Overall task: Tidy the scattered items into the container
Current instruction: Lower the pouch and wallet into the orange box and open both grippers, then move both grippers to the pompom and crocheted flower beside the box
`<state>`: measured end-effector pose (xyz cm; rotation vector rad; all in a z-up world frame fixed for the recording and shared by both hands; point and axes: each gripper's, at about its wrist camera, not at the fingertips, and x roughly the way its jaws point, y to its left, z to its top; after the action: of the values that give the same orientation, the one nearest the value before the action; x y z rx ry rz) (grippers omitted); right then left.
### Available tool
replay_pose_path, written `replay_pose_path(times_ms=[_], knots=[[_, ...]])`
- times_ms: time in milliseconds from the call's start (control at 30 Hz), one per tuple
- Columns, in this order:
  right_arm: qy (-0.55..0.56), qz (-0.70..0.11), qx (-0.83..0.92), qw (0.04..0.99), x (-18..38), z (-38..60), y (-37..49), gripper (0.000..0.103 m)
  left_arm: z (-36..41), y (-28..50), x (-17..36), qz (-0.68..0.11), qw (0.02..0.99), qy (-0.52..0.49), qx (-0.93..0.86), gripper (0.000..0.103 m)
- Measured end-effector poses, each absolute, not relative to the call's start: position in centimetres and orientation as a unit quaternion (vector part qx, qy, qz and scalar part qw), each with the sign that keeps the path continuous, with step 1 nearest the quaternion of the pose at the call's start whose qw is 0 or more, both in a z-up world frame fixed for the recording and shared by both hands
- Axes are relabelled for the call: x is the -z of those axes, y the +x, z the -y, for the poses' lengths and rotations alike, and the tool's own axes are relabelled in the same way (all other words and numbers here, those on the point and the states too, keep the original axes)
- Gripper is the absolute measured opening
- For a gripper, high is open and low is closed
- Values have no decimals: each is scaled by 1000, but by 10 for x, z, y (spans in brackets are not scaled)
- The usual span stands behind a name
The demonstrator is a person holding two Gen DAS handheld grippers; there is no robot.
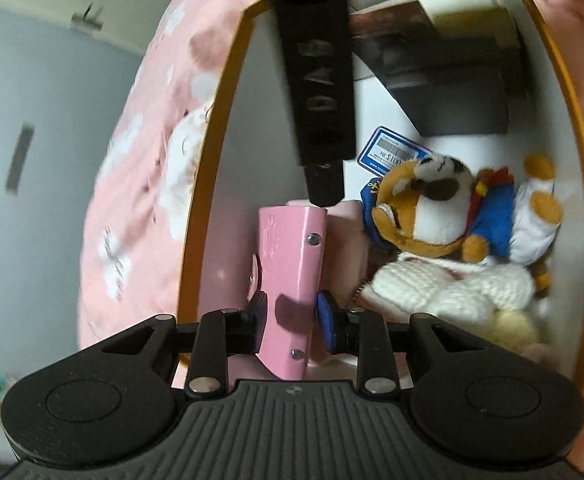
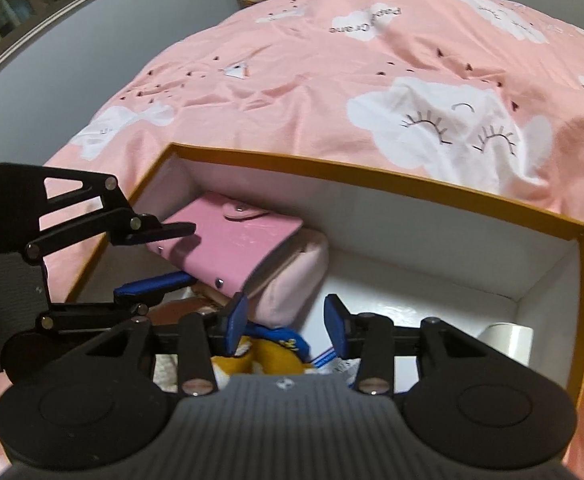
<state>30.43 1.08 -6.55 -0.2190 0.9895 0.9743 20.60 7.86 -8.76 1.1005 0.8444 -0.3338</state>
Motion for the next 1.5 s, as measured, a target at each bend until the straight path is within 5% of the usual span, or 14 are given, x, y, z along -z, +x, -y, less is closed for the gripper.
replay_pose_path(times_ms=[433,767,1133,1500], knots=[[-59,-460,-466,753,60,-16,315,45,-103,237,69,-454,811,345,135,22],[-52,-489,-446,748,82,-44,327,34,-105,246,85,-496,800,309,137,20],[-55,-535,-424,728,103,-56,335,30,-124,256,80,-503,809,271,136,20],[-67,-482,-434,758,70,-38,314,32,-110,225,29,-471,853,208,82,20]])
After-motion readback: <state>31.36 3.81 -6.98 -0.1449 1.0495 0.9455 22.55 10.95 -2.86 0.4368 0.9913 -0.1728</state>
